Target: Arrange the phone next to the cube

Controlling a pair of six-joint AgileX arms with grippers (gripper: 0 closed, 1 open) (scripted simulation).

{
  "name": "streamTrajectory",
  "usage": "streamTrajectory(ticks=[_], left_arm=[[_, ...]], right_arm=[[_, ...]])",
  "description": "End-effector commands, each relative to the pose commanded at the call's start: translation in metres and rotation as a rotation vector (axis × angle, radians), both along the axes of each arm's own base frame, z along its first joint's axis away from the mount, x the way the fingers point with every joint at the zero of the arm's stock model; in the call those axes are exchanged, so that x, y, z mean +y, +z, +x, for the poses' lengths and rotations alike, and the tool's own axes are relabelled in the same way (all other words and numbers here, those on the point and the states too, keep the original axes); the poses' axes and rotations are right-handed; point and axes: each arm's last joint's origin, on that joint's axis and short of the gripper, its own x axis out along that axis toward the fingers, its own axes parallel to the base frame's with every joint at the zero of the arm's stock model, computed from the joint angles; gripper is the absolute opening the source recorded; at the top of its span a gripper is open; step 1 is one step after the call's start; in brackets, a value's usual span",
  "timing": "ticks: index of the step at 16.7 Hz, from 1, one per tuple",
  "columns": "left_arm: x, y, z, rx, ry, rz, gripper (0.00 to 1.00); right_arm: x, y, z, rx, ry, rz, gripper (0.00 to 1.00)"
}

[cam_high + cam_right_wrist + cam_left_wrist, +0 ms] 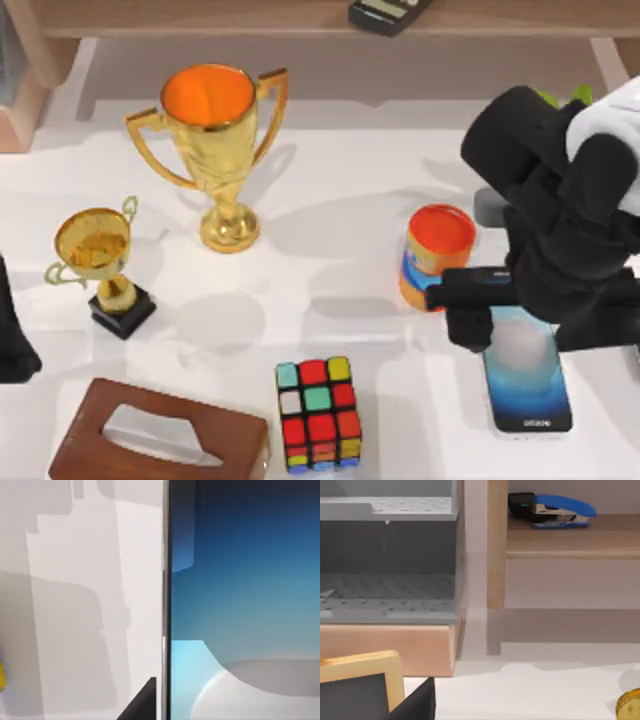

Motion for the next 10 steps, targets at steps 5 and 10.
streamTrajectory(ticks=[5,10], left_arm=[[0.0,0.0,0.0,0.0,0.0,0.0,1.0],[0.0,0.0,0.0,0.0,0.0,0.0,1.0]], right_arm=[[0.021,-0.015,-0.018,0.043,-0.027,-0.024,0.0],[0.022,-0.015,-0.019,0.045,-0.029,-0.025,0.0]])
